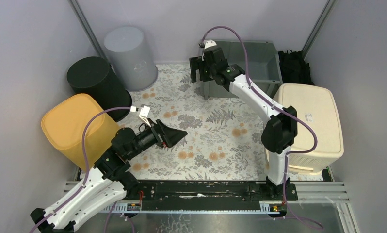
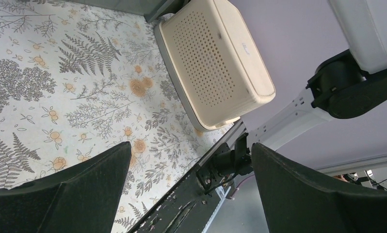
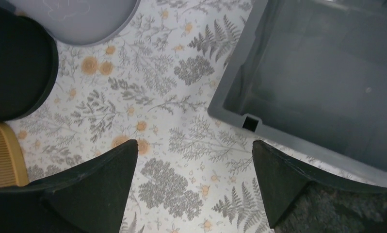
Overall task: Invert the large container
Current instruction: Move the container to the center of the board.
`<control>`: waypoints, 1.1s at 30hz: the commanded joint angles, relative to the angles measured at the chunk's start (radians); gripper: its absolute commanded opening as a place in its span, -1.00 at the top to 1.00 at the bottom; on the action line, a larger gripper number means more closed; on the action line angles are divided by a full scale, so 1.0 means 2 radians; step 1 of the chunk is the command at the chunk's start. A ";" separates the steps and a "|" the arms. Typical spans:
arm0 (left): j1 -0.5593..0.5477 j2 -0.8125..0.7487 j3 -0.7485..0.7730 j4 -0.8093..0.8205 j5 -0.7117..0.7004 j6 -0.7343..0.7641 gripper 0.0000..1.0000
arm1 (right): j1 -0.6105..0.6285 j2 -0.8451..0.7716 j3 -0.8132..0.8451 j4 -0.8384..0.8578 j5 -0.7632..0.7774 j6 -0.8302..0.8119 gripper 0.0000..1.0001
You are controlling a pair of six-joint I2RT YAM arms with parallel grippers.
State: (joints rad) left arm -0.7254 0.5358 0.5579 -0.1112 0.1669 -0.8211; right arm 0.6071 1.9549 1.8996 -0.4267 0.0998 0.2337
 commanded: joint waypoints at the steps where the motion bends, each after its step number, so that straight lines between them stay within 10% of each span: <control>1: 0.003 -0.006 0.006 0.006 0.012 -0.006 -1.00 | 0.002 0.025 0.041 0.019 0.041 -0.039 -0.82; 25: 0.004 0.004 -0.004 0.018 0.027 -0.007 -1.00 | 0.002 0.181 0.164 0.031 0.069 -0.050 -0.46; 33: 0.004 0.002 -0.007 0.021 0.029 -0.012 -1.00 | 0.002 0.188 0.157 0.030 0.068 -0.055 0.27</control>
State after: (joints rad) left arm -0.7254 0.5457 0.5560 -0.1135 0.2028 -0.8371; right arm 0.6022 2.3249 2.1891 -0.3847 0.2462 0.1249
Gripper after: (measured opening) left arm 1.002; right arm 0.466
